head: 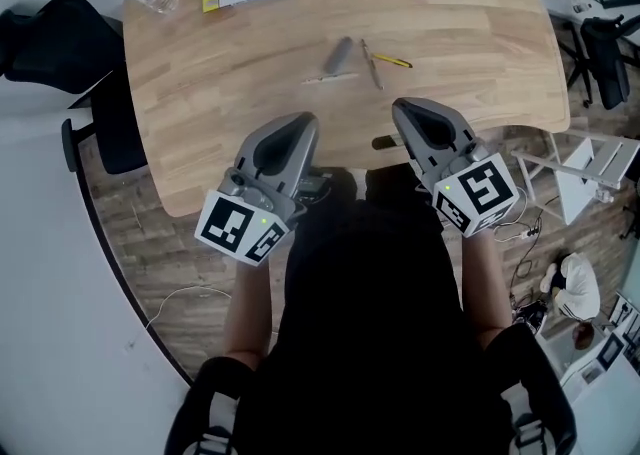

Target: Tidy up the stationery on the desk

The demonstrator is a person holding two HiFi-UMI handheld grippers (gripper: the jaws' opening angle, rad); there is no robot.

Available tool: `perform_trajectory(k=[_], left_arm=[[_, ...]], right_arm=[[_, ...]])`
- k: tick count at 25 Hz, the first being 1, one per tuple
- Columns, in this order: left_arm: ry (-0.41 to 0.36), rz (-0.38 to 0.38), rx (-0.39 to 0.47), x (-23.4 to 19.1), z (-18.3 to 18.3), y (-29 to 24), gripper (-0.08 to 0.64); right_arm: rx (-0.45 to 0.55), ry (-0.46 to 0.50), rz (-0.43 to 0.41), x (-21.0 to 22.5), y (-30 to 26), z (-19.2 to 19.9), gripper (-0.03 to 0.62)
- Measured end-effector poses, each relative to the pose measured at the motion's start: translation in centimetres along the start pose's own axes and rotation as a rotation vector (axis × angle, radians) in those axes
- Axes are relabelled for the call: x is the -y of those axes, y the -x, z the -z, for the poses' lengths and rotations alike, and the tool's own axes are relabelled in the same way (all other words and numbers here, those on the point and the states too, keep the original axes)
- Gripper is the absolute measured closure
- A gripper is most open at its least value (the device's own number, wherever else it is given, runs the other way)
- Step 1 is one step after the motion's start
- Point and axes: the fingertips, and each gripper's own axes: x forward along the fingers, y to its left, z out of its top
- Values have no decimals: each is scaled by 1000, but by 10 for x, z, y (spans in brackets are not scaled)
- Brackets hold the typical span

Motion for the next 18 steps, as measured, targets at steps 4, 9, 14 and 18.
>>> perform_trajectory(k=[4,9,14,18], left_arm=[[23,2,-21,-5,8,-13,520],[42,33,-38,-8,11,-31,520],[49,28,-85,-20,30,-44,520],[46,3,-113,-32,40,-51,520]], right_arm=[[-34,-12,-30,8,-19,14,571],[-106,-49,-83,18,-51,35,571],[-121,-82,-109,28,-79,57,571],[-157,-102,-104,40,-99,80,563]])
